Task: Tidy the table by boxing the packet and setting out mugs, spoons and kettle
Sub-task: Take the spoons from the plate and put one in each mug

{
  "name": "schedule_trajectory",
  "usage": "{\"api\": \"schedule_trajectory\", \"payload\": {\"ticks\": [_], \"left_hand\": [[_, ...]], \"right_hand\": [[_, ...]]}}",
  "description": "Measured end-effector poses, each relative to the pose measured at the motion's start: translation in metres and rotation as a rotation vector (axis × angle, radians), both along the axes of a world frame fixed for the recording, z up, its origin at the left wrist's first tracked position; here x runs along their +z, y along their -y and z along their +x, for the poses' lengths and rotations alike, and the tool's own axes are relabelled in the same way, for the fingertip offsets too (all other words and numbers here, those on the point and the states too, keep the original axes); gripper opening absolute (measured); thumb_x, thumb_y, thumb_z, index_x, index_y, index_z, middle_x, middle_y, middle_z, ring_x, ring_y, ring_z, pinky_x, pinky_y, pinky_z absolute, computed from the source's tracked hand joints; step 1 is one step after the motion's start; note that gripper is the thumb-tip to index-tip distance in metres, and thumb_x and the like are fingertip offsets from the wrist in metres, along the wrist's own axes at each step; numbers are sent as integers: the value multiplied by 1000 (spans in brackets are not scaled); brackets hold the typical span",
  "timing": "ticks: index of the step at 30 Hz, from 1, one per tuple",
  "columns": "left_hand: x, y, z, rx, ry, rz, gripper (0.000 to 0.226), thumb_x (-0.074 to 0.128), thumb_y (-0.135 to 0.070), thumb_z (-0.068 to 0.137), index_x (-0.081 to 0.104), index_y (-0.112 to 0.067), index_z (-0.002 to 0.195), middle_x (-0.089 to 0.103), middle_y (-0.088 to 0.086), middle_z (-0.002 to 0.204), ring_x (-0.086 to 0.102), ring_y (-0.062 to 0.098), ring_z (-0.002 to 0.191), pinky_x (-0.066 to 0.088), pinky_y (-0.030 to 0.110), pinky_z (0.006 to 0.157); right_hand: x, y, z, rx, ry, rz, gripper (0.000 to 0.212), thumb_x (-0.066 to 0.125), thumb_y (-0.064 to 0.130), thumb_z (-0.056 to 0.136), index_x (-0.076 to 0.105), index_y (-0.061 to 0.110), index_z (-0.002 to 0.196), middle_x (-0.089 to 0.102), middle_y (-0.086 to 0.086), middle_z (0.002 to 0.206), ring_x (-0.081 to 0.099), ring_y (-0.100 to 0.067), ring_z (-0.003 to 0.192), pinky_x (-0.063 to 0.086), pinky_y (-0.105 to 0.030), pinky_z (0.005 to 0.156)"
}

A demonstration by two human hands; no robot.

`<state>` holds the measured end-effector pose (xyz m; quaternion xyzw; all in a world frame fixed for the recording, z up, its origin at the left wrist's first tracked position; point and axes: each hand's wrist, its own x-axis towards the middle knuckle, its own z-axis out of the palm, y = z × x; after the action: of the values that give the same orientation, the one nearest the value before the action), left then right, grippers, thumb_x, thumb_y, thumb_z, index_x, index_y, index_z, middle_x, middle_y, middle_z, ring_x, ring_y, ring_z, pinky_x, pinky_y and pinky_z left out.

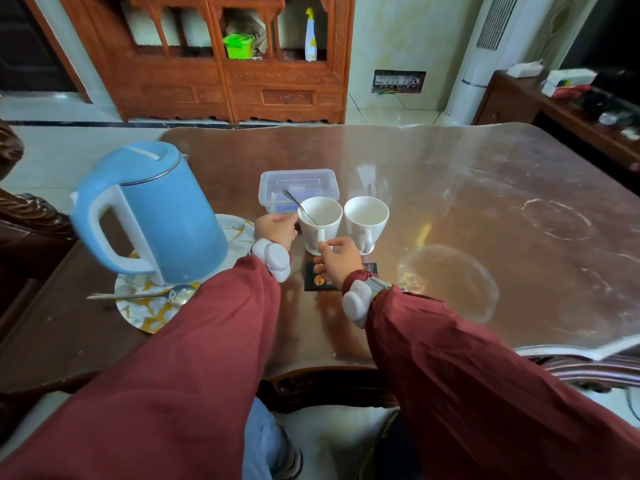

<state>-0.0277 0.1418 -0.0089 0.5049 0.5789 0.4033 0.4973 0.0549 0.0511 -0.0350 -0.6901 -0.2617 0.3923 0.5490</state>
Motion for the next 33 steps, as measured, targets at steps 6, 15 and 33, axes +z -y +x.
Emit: {"api": "schedule_trajectory", "payload": {"ticks": [6, 15, 33], "left_hand": [[-11, 12, -28, 6, 24, -22, 20, 62, -12, 86, 60, -8, 66, 57, 2, 54, 52, 12, 49, 46, 22, 58], [-22, 23, -103, 54, 19, -10, 36, 63, -8, 79, 56, -16, 44, 47, -8, 27, 46, 18, 45, 43, 24, 61], [-60, 7, -227, 270, 137, -57, 32, 65, 7, 77, 58, -11, 52, 50, -8, 28, 48, 10, 35, 42, 16, 41]], "right_hand": [[-3, 5, -18, 48, 203, -75, 38, 57, 32, 87, 41, 16, 56, 50, -6, 52, 52, -25, 47, 45, -32, 58], [-6, 4, -73, 173, 181, -147, 38, 55, 32, 87, 44, 14, 55, 46, -4, 49, 49, -18, 37, 42, -22, 42], [-27, -8, -156, 404, -53, -481, 34, 40, 24, 96, 50, 1, 74, 60, -14, 65, 57, -14, 28, 46, -20, 29]]}}
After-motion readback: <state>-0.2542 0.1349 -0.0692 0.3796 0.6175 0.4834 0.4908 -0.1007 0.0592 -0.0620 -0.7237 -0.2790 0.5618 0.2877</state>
